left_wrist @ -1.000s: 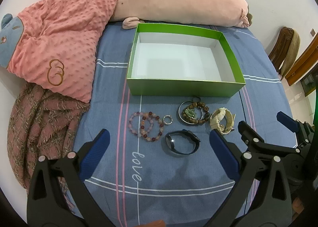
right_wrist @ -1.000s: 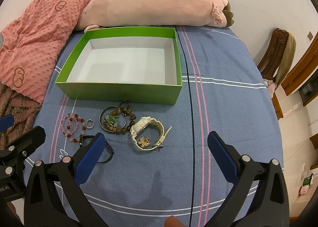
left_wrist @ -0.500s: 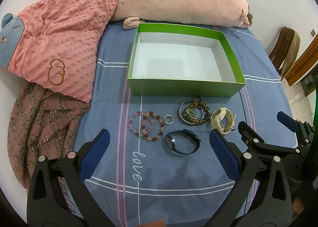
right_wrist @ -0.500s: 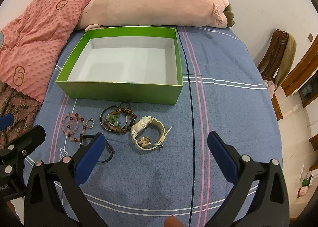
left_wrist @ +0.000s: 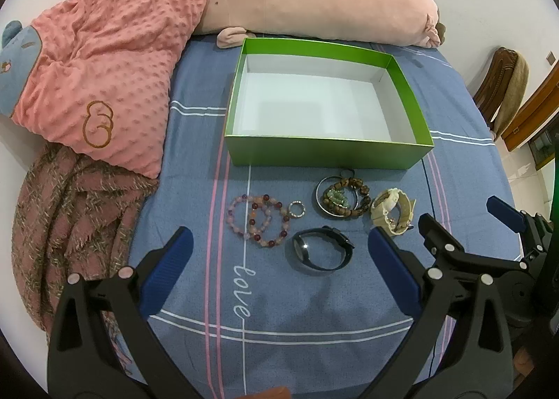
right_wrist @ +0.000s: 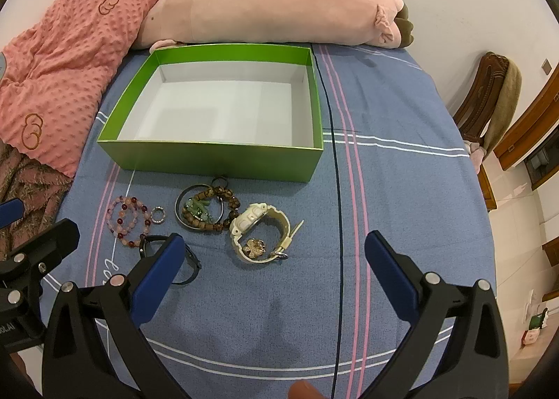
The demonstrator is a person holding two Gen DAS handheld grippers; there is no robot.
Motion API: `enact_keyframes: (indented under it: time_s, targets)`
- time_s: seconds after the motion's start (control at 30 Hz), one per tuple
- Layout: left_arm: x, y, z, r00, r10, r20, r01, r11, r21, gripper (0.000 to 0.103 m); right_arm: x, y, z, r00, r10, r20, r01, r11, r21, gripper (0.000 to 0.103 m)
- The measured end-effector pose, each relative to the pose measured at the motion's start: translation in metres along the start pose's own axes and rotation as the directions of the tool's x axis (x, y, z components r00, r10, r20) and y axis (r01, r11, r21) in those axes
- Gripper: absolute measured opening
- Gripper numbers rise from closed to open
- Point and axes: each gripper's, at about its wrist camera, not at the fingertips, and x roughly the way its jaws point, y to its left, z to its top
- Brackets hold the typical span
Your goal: Organize jewelry
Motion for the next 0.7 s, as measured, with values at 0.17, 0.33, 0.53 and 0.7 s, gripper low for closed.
enact_keyframes:
  time_s: [0.17,0.33,0.53,0.7]
  targets:
    - [0.002,0.0,-0.002,1.0,-0.001,-0.007,0.001,1.0,-0.001,0.101,0.002,0.0,-0.001,1.0,0.0,-0.003,0.0,1.0,0.001,0.102]
    - [0.002,0.003,0.001,1.0,0.019,0.001,-0.019,1.0,-0.012,0.101,0.005,-0.005,0.001,1.0,-0.026,-0.005,0.026,1.0,-0.006,0.102]
    - [0.016,0.03,-0.002,0.999,0.016,-0.029,-0.019,0.996,-0.091,0.101,0.012,-0.051,0.006,0.993,-0.118,-0.012,0.118,0.991,0.061,0.102]
    - [0.048,0.024,-0.013,0.992,0.015,-0.125,-0.023,0.998,-0.059,0.101,0.027,-0.072,0.0,0.998,-0.042,-0.05,0.047,0.995,0.092,0.087]
